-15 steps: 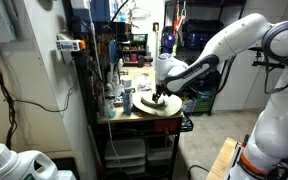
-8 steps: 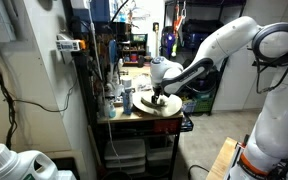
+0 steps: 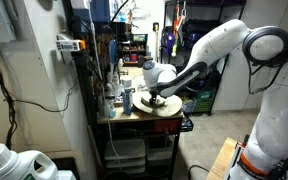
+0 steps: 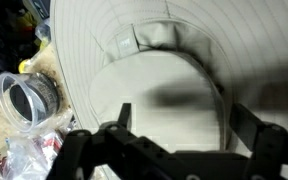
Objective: Put the hat on the white can
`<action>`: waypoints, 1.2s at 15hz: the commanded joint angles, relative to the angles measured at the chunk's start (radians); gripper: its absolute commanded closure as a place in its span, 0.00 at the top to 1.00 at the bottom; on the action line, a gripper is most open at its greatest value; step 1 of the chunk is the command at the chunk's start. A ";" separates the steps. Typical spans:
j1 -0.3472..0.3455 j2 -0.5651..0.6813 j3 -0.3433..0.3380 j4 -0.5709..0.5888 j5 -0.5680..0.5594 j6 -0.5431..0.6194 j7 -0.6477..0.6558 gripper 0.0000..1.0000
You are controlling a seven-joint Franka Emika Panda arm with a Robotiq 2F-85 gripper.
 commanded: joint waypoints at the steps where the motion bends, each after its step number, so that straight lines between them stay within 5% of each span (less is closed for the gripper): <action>1: 0.023 0.048 -0.005 0.039 -0.068 -0.041 0.007 1.00; 9: 0.039 0.096 -0.010 0.071 -0.149 -0.046 0.029 1.00; 18: 0.034 0.086 -0.012 0.063 -0.145 -0.056 0.025 0.31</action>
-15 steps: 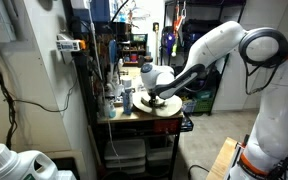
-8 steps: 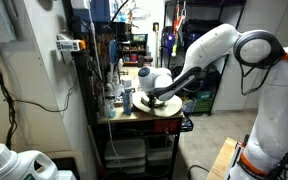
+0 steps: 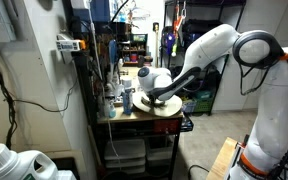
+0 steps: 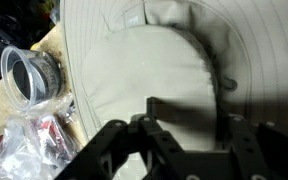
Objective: Put the hat on the white can
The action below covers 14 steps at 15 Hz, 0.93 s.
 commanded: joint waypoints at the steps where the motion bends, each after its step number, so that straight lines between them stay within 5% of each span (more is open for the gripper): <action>1: 0.007 -0.006 -0.011 -0.003 -0.024 -0.030 0.018 0.22; 4: 0.007 -0.031 -0.014 -0.014 -0.036 -0.048 0.022 0.01; 14: -0.002 -0.180 -0.002 -0.046 -0.216 -0.150 0.068 0.01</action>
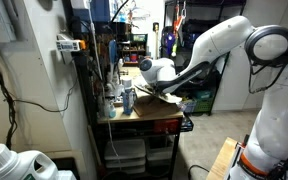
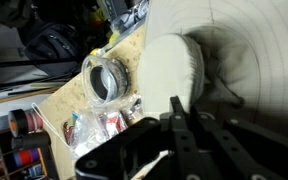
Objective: Put the hat on the white can
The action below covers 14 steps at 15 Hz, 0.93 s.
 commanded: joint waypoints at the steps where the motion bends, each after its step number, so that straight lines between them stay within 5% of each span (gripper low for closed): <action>1: -0.003 -0.080 0.007 -0.047 -0.087 -0.033 0.027 0.01; 14: -0.005 -0.120 0.024 -0.035 -0.165 -0.077 0.030 0.01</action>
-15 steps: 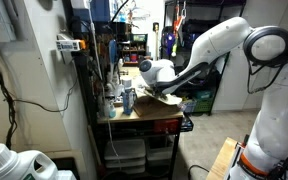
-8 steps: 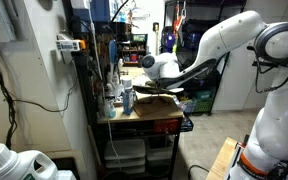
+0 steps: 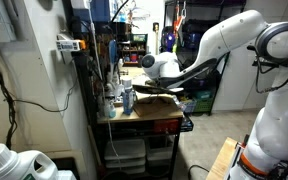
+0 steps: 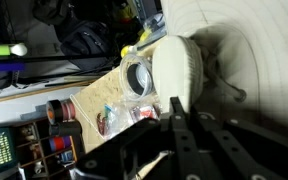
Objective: Put the hat on the white can
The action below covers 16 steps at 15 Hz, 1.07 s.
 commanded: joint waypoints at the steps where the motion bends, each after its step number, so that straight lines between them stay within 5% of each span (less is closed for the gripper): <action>1: -0.004 -0.047 0.015 -0.016 -0.094 -0.042 0.009 0.01; 16: 0.005 -0.116 0.062 0.036 -0.349 -0.091 0.044 0.01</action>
